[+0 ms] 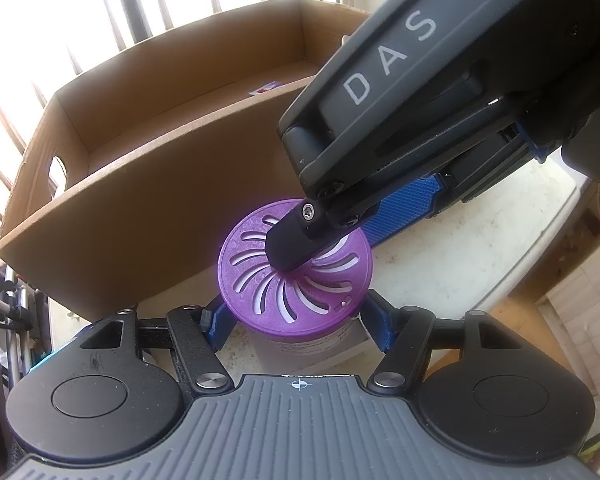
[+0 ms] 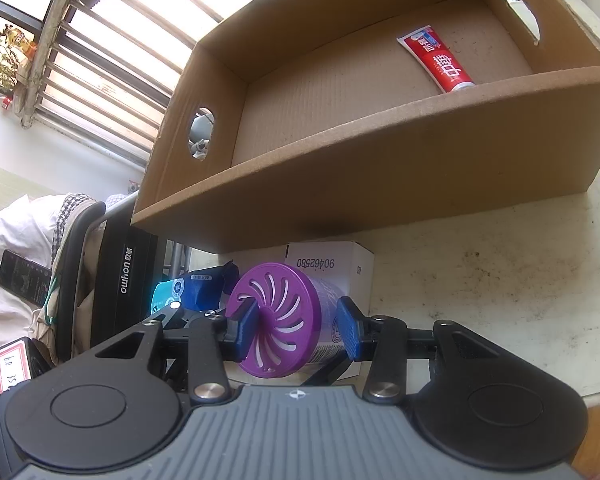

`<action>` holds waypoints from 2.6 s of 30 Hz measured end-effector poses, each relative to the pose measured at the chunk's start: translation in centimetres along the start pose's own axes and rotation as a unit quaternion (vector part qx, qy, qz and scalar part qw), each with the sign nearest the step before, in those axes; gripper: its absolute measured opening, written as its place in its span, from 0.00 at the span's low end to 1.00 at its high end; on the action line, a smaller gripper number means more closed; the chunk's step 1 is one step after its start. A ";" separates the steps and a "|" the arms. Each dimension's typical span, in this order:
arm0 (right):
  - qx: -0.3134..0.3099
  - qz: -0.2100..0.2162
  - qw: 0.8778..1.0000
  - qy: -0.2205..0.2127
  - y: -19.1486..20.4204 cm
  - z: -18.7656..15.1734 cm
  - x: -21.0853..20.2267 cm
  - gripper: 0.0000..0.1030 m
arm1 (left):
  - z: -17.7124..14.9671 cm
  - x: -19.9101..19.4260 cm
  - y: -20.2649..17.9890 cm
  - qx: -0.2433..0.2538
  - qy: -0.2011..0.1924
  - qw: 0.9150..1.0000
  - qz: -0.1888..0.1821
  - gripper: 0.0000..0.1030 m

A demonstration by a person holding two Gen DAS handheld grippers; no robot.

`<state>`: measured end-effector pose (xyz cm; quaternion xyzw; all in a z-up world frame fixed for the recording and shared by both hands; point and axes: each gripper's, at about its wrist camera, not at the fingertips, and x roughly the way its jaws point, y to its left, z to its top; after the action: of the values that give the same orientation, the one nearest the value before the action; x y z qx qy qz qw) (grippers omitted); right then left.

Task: Organize objects
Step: 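Raise the purple canister with the right gripper above the table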

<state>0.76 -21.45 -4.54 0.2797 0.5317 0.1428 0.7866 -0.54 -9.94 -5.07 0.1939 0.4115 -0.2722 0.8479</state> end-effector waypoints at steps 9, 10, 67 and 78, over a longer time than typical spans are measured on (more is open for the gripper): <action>0.002 0.003 1.000 -0.003 0.0 -0.1 -0.1 0.45 | 0.1 -0.2 -0.2 0.003 -0.001 1.000 0.003 0.64; 0.002 0.003 1.000 -0.003 0.0 -0.1 -0.1 0.45 | 0.2 -0.2 -0.3 0.003 -0.002 1.000 0.004 0.64; 0.011 0.005 1.000 -0.012 1.8 -0.8 -2.4 0.45 | 1.4 -3.1 -0.3 0.013 0.015 1.000 0.012 0.64; 0.011 0.010 1.000 -0.019 4.4 0.6 -5.3 0.45 | 3.9 -6.3 0.6 0.003 0.019 1.000 0.011 0.64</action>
<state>-0.46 -20.86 2.28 0.2961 0.5153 0.1396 0.7920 -1.11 -9.76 2.38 0.2065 0.4245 -0.2602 0.8423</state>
